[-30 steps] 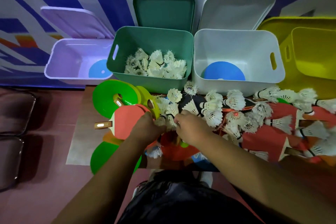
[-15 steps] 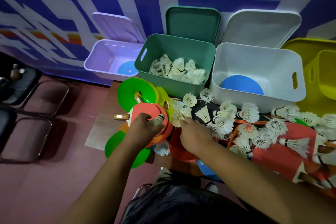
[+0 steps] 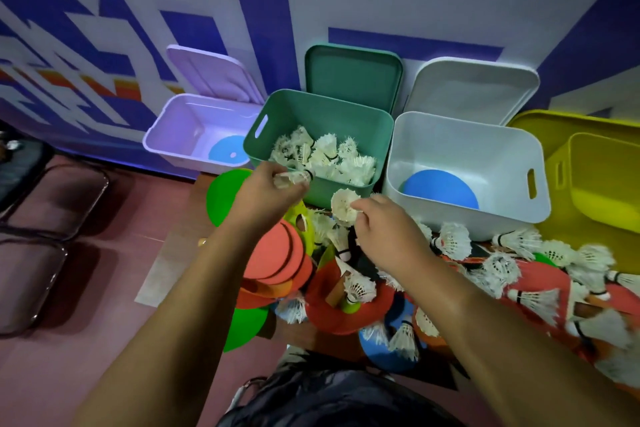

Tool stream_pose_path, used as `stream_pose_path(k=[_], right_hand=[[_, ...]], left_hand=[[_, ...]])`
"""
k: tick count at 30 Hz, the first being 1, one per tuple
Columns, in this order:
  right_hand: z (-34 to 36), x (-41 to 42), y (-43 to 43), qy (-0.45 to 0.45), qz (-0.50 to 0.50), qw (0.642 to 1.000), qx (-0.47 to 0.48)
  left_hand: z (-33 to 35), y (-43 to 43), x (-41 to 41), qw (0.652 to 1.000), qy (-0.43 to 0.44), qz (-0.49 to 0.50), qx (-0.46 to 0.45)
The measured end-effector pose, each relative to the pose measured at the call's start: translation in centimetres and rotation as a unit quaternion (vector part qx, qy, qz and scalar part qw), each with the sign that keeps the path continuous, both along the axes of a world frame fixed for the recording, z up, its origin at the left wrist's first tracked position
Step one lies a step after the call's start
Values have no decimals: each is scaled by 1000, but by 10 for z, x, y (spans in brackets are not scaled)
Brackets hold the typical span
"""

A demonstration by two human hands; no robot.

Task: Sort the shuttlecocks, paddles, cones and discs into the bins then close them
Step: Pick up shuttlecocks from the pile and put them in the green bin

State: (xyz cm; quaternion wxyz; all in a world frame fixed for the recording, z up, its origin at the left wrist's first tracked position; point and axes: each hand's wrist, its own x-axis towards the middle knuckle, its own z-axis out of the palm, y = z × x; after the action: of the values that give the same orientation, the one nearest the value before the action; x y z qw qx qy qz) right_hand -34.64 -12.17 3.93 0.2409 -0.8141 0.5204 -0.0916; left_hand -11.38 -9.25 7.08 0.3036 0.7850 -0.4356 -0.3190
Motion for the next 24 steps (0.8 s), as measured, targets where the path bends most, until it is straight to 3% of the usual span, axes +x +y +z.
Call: stream_pose_path(k=[4,8,14,18,21,24], right_hand=[[23,-5,-17,-47,-34,998,-4],[28,-4,-28,-72,-60,996,14],[21,6,-52,-120,-163,977,65],[24,23,-78,-165,-233,953,104],[29,42,-96,-195,-228,943,143],[31,58,-107,-164,-205,951,161]], left_hand=[[14,-55,17,998,-35,14,-51],[7,-88,42,994,-52,93,-22],[-27,-68,52,998,-11,32,44],[-42,-46,54,999,18,40,23],[-54,-38,63,998,46,40,17],[-62,-34,73,997,64,22,32]])
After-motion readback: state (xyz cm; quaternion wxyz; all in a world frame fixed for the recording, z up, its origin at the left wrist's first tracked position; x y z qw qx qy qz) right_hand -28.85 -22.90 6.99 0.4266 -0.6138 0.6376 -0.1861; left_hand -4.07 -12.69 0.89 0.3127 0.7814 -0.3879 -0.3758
